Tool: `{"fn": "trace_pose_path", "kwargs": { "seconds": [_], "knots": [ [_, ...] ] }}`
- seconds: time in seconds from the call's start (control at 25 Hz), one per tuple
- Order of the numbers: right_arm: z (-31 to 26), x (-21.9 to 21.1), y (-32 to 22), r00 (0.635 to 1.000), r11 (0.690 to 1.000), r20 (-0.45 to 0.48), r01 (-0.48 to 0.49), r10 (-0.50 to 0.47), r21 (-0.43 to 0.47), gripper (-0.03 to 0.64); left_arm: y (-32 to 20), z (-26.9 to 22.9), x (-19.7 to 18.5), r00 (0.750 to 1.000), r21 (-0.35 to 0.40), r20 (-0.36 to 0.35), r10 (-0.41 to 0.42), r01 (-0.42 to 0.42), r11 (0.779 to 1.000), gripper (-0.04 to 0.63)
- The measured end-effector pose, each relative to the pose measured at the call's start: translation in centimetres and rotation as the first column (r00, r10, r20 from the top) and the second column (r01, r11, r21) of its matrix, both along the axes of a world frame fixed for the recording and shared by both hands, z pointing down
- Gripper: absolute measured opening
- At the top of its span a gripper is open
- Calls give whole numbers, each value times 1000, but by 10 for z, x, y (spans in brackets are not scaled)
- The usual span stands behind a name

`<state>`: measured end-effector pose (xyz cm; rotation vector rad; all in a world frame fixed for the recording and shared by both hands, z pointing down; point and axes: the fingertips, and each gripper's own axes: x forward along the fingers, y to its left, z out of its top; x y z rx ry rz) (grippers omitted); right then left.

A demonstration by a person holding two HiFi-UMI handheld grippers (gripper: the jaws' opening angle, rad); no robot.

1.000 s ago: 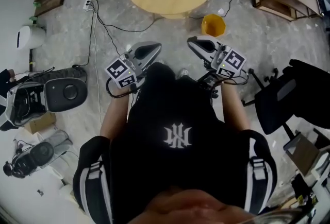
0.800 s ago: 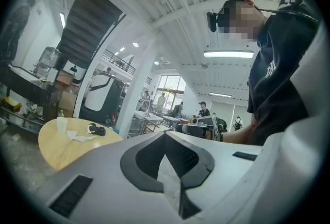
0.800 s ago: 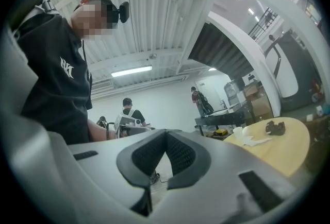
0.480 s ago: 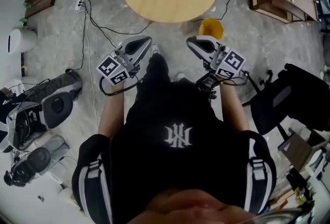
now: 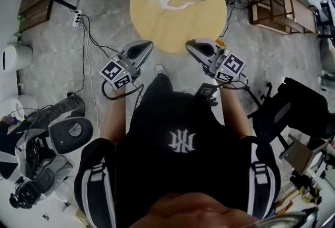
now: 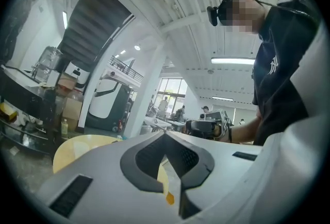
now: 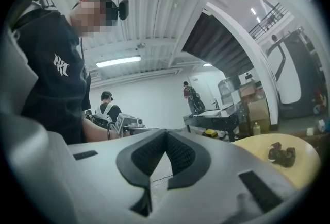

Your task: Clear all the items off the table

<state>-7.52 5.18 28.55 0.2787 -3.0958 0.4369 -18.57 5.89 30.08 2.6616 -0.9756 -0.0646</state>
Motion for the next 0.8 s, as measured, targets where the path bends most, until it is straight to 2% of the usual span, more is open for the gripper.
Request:
{"fn": "trace_pose_path", "kwargs": {
  "seconds": [0.44, 0.8],
  "knots": [
    [-11, -57, -82, 995, 996, -43, -93, 94, 12, 3, -85, 20, -77, 1000, -28, -17, 20, -21, 999, 14],
    [5, -53, -128, 997, 996, -34, -74, 73, -40, 3, -140, 43, -81, 1000, -75, 19, -15, 17, 997, 14]
  ]
}}
